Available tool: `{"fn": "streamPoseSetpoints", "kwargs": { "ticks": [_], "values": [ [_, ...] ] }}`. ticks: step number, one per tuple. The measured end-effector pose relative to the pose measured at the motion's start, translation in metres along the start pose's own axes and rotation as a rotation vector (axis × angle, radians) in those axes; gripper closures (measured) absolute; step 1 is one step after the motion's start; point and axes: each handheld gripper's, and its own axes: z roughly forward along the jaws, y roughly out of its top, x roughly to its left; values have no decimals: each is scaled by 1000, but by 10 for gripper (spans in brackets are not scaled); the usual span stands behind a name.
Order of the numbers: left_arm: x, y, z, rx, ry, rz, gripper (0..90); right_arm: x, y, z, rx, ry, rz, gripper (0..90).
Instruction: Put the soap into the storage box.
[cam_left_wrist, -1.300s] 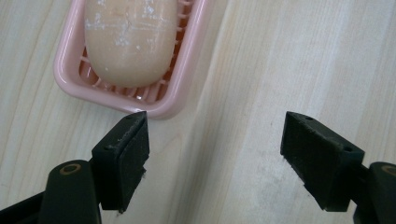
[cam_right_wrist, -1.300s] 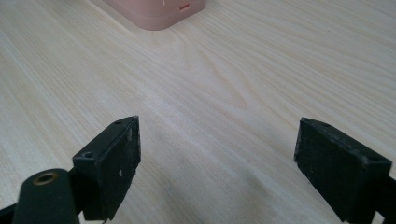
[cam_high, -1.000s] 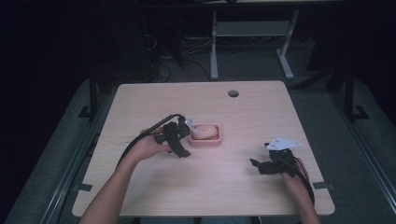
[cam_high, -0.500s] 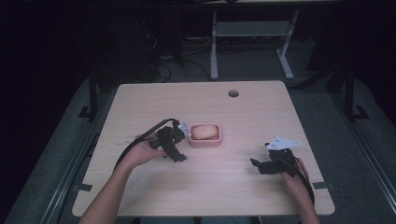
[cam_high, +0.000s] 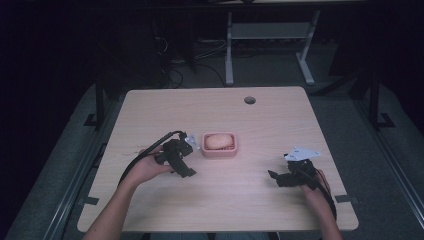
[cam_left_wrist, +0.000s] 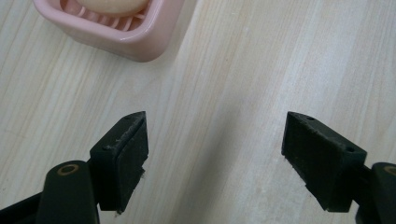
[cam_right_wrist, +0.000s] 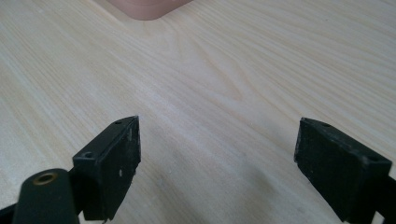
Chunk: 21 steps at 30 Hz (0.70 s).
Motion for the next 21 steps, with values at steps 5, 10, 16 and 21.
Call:
{"fn": "streamPoseSetpoints", "kwargs": {
  "ticks": [5,10,16,21],
  "values": [
    [0,-7,1,1,-4,-17,225,0,0,0,2,1,2,139],
    [-2,-13,1,-9,-2,-22,219,0,-1,-1,3,-2,-2,139],
    [-8,-21,-3,-25,3,-26,219,0,-2,0,9,-4,5,139],
    [-12,-30,-5,-35,15,-35,220,1,-2,-1,9,-5,0,139]
  ]
}}
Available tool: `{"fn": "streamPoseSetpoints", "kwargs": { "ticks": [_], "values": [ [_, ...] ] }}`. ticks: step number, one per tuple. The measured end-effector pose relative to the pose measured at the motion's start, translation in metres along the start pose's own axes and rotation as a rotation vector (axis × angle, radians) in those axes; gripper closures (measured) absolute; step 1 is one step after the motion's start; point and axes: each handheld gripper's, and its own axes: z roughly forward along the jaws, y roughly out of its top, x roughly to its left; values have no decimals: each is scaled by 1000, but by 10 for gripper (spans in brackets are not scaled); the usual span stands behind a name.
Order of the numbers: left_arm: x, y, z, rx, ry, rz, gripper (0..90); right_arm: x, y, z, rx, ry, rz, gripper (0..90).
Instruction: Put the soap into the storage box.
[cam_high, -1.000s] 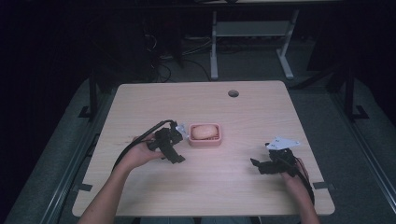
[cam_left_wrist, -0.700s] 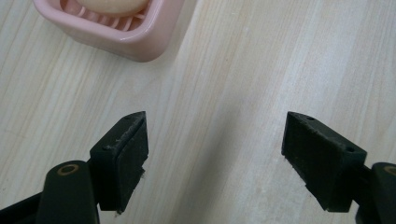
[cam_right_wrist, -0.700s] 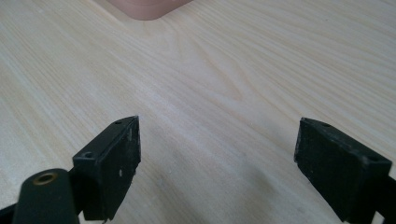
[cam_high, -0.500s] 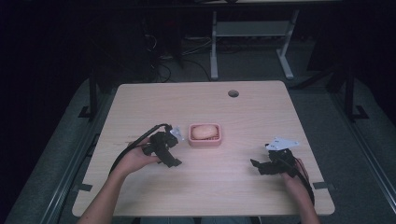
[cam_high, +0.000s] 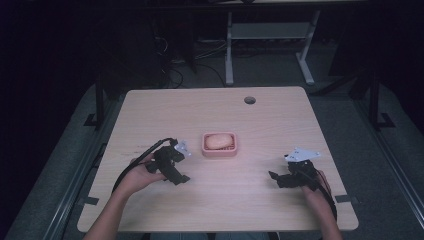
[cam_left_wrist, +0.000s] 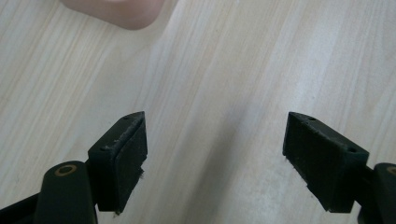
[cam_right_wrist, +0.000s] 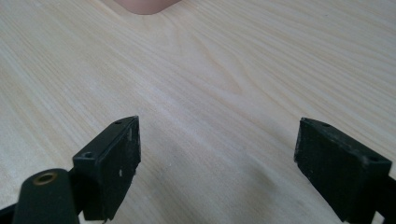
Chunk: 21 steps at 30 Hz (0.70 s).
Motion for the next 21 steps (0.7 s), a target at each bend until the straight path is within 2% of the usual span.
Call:
{"fn": "streamPoseSetpoints", "kwargs": {
  "ticks": [13,21],
  "values": [
    [-6,-24,-4,-24,20,-30,217,-1,-2,-2,11,-8,2,139],
    [-8,-38,-6,-23,23,-46,216,-2,-3,-2,13,-11,3,139]
  ]
}}
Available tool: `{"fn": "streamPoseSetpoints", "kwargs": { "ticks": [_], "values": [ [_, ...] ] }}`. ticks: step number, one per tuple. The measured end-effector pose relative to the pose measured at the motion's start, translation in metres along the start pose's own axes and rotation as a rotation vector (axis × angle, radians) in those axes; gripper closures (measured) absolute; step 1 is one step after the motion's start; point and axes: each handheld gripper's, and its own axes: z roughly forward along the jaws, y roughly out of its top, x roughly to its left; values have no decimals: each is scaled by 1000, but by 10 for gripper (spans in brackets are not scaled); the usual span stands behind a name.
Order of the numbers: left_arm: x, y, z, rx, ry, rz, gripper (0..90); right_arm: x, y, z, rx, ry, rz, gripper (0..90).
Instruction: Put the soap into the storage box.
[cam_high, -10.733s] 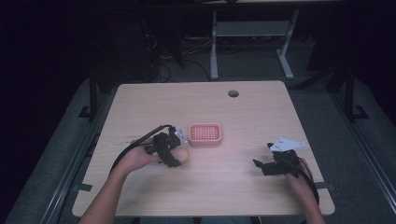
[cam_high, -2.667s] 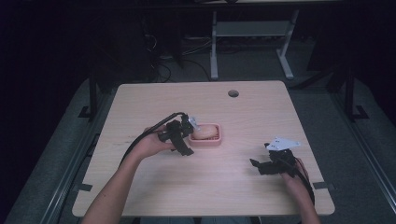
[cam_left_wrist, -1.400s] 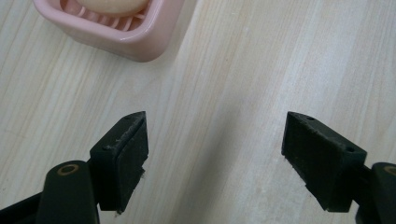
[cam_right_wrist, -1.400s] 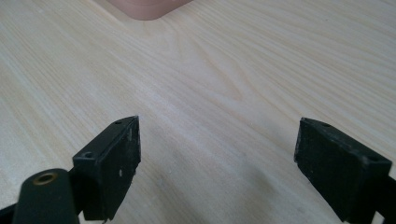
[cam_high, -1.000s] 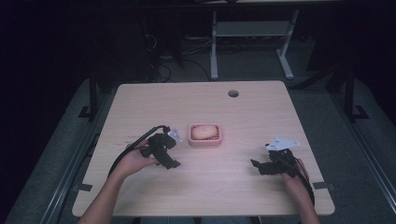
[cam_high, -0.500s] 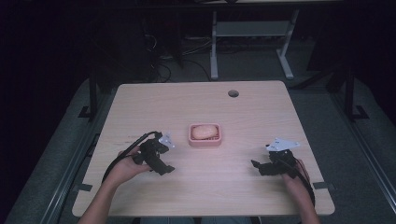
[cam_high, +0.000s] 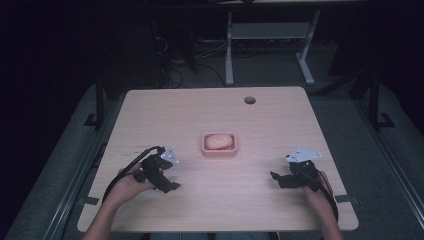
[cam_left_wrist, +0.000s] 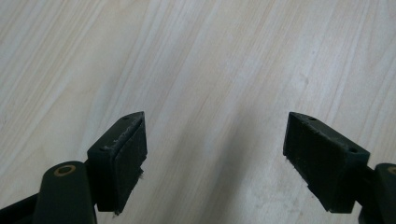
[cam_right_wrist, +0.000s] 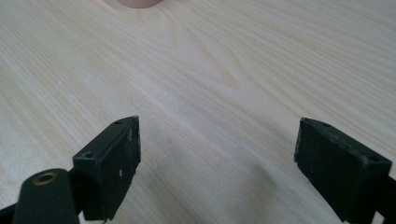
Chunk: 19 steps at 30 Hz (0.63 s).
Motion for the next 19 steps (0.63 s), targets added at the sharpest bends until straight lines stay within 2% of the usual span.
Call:
{"fn": "streamPoseSetpoints", "kwargs": {
  "ticks": [11,17,19],
  "values": [
    [-5,-15,-2,-13,11,-25,216,-1,-1,1,4,4,1,139],
    [-3,-24,0,-4,12,-38,217,-1,-2,1,6,8,-7,139],
    [-2,-25,2,-8,10,-53,216,-1,-2,1,7,11,-9,139]
  ]
}}
